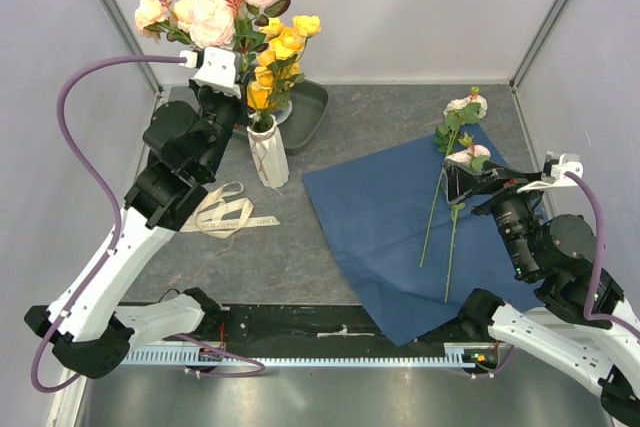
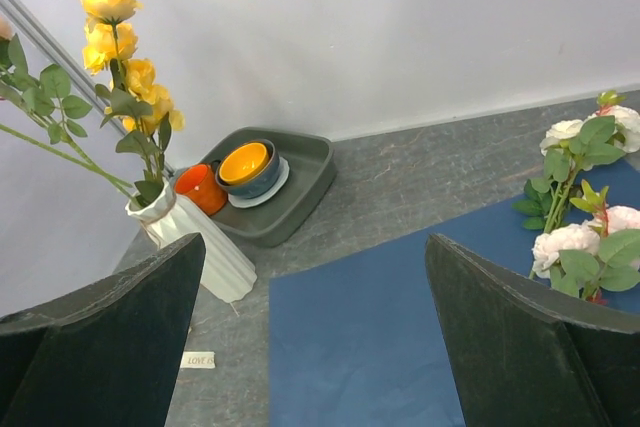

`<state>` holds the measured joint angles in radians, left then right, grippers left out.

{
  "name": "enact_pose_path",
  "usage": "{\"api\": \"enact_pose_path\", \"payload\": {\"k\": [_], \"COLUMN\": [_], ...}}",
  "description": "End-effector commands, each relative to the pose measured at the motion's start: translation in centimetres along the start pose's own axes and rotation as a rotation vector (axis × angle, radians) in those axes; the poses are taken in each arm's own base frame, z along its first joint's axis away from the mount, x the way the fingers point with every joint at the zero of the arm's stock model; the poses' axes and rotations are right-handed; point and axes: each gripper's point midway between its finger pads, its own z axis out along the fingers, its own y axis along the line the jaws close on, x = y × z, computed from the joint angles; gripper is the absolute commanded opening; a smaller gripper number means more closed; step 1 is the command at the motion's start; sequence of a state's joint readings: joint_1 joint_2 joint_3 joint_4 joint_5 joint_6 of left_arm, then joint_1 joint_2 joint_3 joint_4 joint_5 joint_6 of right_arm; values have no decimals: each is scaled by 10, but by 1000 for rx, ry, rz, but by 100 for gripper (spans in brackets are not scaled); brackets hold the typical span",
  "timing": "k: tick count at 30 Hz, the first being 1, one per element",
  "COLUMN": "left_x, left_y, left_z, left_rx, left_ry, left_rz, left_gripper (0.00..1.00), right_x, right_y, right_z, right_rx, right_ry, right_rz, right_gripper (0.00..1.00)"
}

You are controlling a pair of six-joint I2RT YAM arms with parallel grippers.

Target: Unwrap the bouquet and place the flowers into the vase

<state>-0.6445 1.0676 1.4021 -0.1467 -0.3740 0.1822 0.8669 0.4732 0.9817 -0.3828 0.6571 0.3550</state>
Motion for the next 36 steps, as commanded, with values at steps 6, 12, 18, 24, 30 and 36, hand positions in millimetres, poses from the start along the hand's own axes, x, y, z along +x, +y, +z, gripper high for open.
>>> {"api": "enact_pose_path", "payload": {"k": [6,12,18,24,30,36], "left_x": [-13,2,18,29,39,54], "left_y": [22,19,15,12,15,17], "left_z": [4,10,14,16,17,18], "left_rx": [-99,-101,-97,-97,-120,-151], "left_ry": [-49,-12,39,68,105,138], "left_rz": [57,38,9,2,4,8], "left_gripper": [2,2,2,2,2,2], "right_x": [8,16,20,24,28,31], "right_y": [-6,-3,-2,-4,-4,-4], "right_z": [2,8,10,11,13,14], "right_rx": [36,40,43,50,55,57], "right_ry": [14,36,45,50,61,65], "right_rz": [0,-12,-17,-23,-26,-23], "right_gripper": [98,98,98,98,98,98]}}
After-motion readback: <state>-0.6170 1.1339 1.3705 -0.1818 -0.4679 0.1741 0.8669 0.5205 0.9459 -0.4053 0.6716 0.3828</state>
